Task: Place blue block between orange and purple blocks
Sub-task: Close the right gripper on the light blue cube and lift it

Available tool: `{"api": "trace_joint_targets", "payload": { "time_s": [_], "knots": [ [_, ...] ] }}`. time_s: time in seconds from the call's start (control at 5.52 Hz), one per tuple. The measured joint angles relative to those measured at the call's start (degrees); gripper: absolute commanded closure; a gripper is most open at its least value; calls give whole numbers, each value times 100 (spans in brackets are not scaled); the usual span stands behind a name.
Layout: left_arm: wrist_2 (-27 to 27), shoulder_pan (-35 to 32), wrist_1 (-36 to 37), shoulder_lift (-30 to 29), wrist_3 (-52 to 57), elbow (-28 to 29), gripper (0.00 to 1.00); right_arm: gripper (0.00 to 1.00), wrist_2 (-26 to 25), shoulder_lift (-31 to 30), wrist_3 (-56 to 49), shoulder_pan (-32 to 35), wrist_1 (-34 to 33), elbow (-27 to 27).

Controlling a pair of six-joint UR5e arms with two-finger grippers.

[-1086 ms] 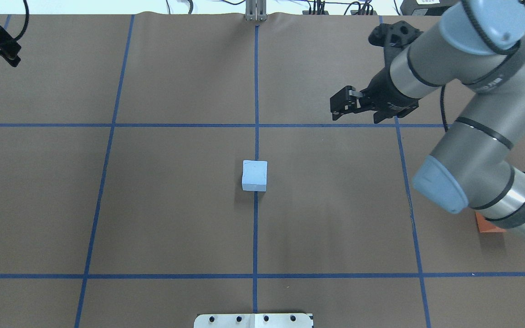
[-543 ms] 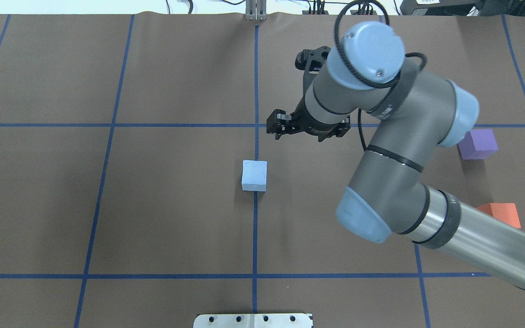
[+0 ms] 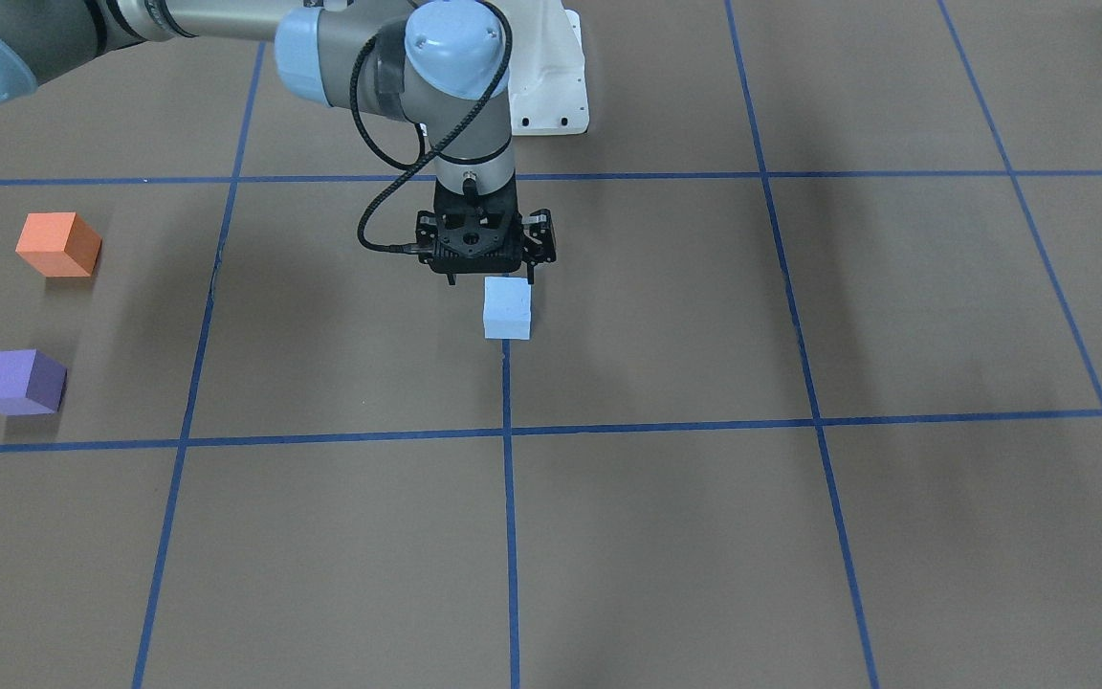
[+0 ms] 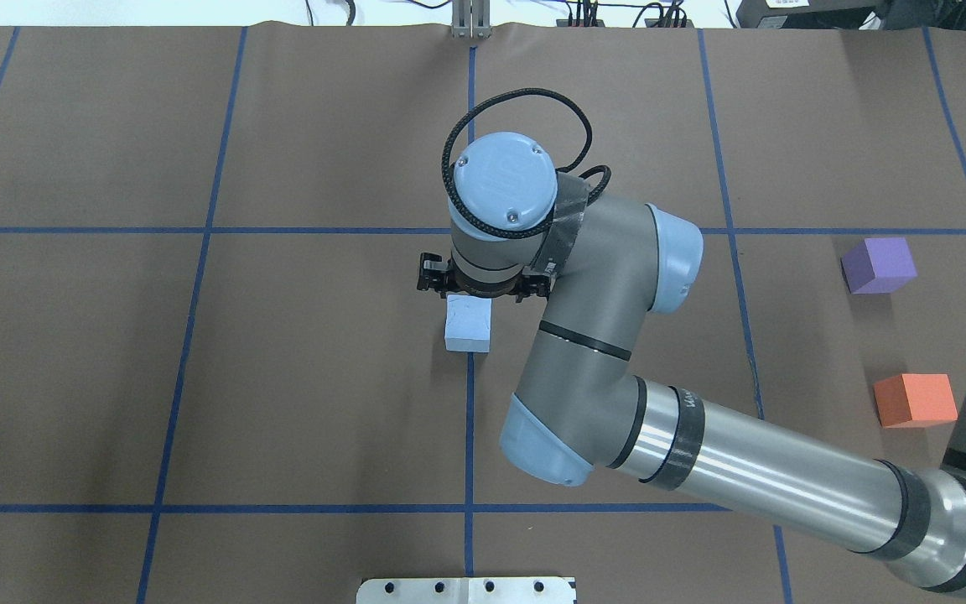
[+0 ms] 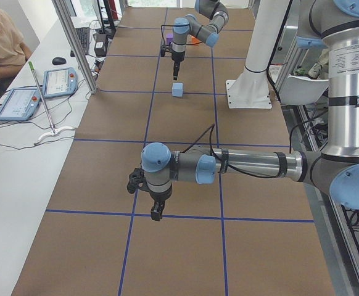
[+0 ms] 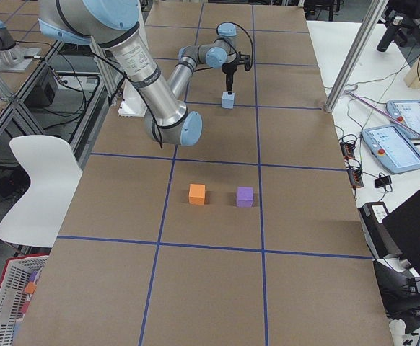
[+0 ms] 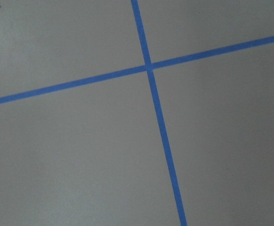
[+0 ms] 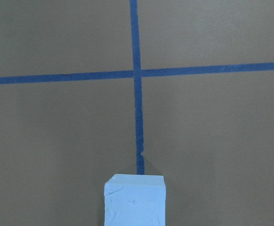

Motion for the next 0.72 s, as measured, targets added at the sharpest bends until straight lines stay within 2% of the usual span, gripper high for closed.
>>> {"api": "trace_joint_targets", "payload": {
  "time_s": [0.36, 0.72],
  "knots": [
    [-72, -14, -36, 89, 28, 0, 0, 0, -322, 41, 17, -219, 409, -460],
    [-165, -16, -38, 94, 30, 14, 0, 0, -363, -9, 17, -299, 866, -775]
  ]
}}
